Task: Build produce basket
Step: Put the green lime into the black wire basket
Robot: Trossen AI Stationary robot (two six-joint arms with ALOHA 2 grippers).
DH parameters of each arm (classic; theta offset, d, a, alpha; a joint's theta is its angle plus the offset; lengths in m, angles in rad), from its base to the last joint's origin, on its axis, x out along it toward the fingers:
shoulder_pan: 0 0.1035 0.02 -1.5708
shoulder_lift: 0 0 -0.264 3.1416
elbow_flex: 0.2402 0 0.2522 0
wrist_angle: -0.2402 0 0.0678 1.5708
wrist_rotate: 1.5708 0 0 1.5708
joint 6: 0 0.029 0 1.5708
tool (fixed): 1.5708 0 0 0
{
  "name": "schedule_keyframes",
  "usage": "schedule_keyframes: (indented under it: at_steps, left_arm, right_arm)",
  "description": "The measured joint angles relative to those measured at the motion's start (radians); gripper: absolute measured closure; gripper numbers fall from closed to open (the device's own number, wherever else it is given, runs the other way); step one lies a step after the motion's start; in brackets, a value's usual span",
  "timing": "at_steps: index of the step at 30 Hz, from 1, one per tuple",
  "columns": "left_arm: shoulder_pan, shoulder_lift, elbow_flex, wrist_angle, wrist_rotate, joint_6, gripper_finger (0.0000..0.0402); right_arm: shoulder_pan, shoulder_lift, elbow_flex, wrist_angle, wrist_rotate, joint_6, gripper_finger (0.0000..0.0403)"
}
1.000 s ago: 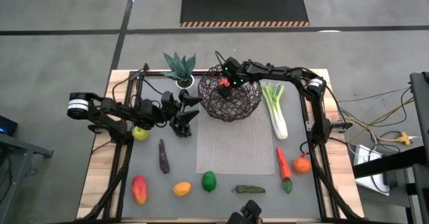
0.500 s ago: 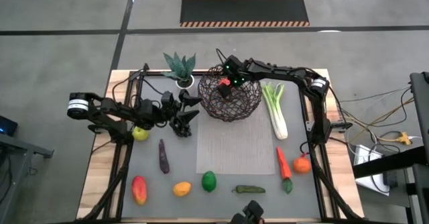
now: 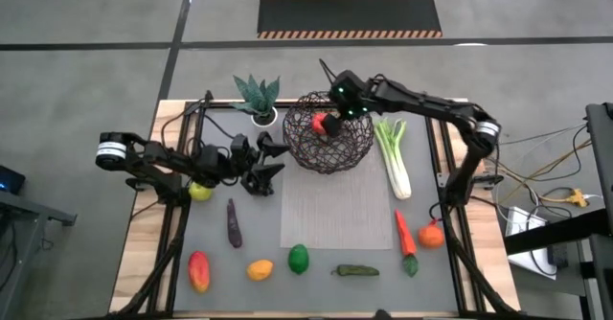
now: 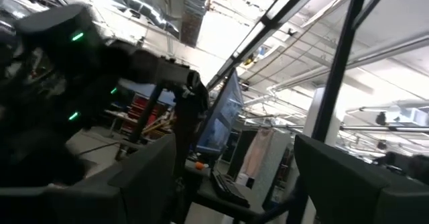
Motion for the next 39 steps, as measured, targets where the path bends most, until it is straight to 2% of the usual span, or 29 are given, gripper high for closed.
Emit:
schedule_keyframes:
  at_steps: [10, 18, 25, 36, 39]
  left_arm:
    - [-0.102, -0.007, -0.001, -0.183, 0.042, 0.007, 0.0116]
    - [-0.166, -0.014, 0.004, -0.273, 0.049, 0.004, 0.0116]
    - [-0.275, -0.015, 0.019, -0.432, 0.076, -0.024, 0.0116]
    - [-0.443, -0.015, 0.17, -0.94, 0.069, 0.003, 0.0116]
    - [-0.489, -0.015, 0.212, -1.112, 0.068, -0.028, 0.0116]
  right_arm:
    - [0.26, -0.216, -0.014, -0.131, 0.0, -0.048, 0.0074]
    - [0.505, -0.3, -0.092, -0.095, 0.001, -0.04, 0.0074]
    - [0.694, -0.297, -0.233, 0.105, 0.007, 0.067, 0.0074]
    - [0.916, -0.205, -0.412, 0.425, 0.174, 0.166, 0.0074]
    - [0.952, -0.174, -0.443, 0.49, 0.185, 0.228, 0.0074]
